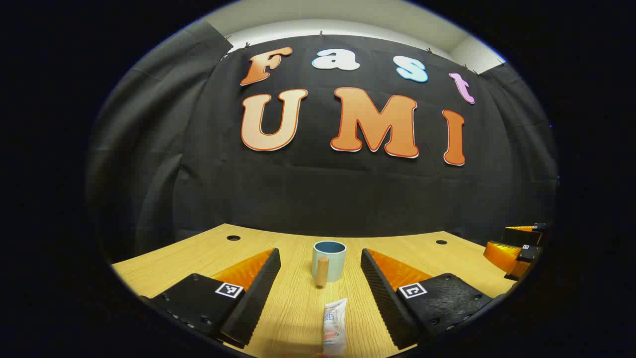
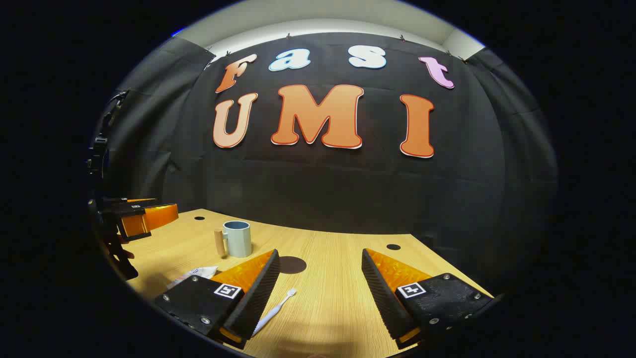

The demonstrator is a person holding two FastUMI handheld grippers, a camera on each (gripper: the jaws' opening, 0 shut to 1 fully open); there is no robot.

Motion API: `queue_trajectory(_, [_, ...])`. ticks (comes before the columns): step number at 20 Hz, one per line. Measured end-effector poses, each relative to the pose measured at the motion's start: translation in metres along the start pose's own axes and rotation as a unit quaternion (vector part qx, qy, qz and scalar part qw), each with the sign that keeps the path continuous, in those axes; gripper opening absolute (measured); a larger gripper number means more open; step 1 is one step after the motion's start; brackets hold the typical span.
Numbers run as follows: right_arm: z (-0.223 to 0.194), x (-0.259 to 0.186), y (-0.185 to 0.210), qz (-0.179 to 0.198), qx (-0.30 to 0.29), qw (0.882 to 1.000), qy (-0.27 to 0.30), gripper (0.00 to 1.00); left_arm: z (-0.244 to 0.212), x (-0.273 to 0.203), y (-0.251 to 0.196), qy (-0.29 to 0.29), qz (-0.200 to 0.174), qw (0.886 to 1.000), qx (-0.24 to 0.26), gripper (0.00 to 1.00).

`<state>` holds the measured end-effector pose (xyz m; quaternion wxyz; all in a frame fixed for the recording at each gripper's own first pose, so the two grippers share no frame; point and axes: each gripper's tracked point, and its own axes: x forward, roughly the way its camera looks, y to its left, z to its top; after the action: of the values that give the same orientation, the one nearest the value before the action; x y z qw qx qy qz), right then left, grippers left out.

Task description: Put the toothbrush and toothpaste on the desktop into the cup, then pick up the cup and place it on the coaster on the desktop.

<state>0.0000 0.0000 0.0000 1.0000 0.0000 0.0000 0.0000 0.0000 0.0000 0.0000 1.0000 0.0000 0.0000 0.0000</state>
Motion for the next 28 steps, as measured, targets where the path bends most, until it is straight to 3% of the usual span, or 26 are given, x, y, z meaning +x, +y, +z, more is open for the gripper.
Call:
queue_trajectory(18, [-0.01, 0.016, 0.002, 0.008, -0.01, 1.0, 0.0, 0.98, 0.001, 0.022, -0.012, -0.005, -0.006, 1.0, -0.002, 0.98])
queue_trajectory(22, [-0.01, 0.016, 0.0, 0.009, -0.002, 1.0, -0.001, 0.98, 0.01, 0.02, -0.014, -0.012, -0.004, 1.0, 0.01, 0.94])
queue_trajectory(23, [-0.012, 0.014, -0.001, 0.009, 0.001, 1.0, 0.001, 0.98, 0.012, 0.019, -0.014, -0.014, -0.005, 1.0, 0.011, 0.98])
queue_trajectory(28, [-0.014, 0.015, -0.001, 0.015, 0.029, 0.999, 0.003, 0.98, 0.018, 0.016, -0.021, -0.017, -0.007, 1.0, 0.015, 0.98])
